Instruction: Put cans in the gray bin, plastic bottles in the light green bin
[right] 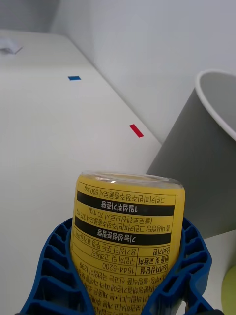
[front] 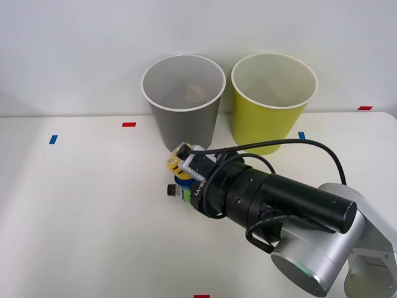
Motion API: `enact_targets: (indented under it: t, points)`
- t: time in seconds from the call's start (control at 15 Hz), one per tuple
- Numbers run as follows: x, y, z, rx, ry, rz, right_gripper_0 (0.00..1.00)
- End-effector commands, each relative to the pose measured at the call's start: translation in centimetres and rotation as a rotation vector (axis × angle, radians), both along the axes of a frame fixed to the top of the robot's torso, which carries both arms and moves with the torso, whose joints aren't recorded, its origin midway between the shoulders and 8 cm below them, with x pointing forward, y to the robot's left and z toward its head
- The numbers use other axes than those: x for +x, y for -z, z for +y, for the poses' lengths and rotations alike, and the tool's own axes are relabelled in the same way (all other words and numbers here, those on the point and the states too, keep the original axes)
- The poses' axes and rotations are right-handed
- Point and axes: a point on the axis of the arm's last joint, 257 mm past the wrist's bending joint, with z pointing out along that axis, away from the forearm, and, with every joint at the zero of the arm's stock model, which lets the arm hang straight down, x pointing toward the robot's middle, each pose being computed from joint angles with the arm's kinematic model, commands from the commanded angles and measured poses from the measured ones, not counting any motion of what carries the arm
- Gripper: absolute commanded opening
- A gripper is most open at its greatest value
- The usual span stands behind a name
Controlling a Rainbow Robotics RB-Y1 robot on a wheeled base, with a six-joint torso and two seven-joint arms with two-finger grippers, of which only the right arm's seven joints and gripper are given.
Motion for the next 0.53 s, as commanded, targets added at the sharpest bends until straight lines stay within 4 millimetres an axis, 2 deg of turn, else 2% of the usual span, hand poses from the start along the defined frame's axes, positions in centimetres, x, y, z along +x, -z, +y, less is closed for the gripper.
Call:
enact_targets:
  t: [0.07, 0.53]
  points:
    - [1.1, -3.6, -0.5, 0.142, 0.026, 0.017, 0.00]
    - [3.4, -10.7, -1.7, 0.358, 0.078, -0.079, 0.00]
